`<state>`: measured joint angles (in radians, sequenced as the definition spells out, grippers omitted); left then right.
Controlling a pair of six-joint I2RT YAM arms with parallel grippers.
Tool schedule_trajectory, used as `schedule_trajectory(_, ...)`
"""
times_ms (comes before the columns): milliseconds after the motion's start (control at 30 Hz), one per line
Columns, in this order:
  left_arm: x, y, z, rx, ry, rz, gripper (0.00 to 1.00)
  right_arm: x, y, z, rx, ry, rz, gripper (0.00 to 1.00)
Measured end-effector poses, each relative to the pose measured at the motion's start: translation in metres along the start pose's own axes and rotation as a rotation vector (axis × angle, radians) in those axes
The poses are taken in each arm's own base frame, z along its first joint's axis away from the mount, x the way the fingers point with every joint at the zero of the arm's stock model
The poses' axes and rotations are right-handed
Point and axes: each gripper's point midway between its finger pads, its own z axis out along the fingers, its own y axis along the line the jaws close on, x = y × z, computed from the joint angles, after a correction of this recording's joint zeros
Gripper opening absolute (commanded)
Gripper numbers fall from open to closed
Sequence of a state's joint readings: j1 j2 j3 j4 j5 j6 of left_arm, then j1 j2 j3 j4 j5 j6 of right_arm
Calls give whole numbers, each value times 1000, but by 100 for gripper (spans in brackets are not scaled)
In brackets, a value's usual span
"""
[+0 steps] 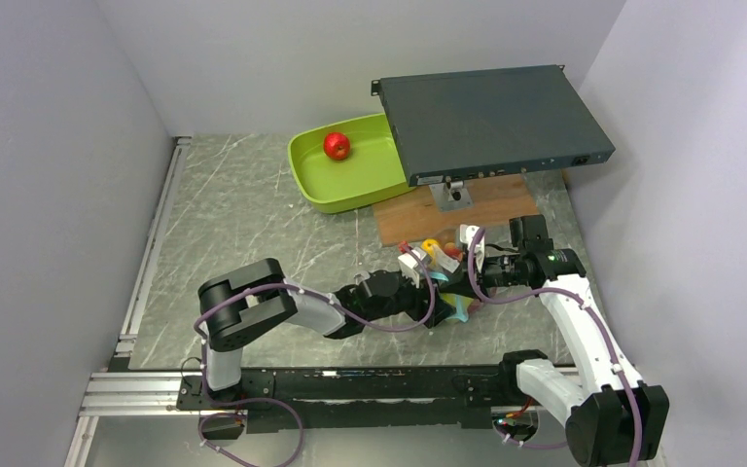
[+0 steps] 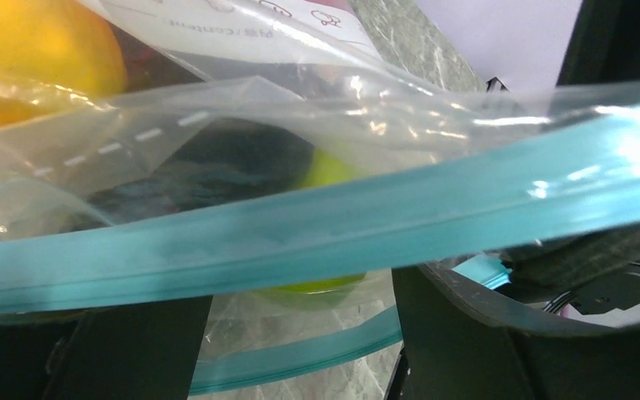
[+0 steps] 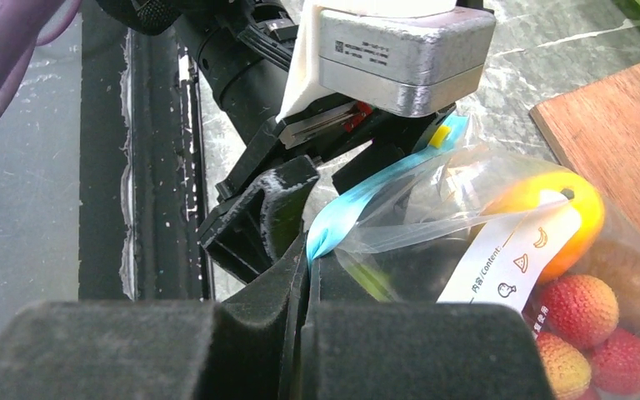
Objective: Open the zip-top bag and remove the fake food
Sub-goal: Pick up the fake fruit from the zipper food storage bag.
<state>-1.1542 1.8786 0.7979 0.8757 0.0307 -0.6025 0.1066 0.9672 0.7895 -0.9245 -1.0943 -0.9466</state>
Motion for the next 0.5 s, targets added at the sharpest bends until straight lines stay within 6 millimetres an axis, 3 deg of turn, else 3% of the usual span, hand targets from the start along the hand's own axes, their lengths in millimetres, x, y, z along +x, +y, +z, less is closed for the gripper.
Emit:
schedule_trajectory(167, 1, -4, -1, 39, -10, 25, 85, -1, 2, 0, -9, -3, 2, 0)
schedule_trajectory(400, 4, -4, -8, 69, -27, 35, 66, -4, 9, -3, -29, 0, -24, 0)
schedule_trajectory(500, 4, -1, -9, 69, -26, 30, 65, -6, 11, -6, -35, 4, -42, 0)
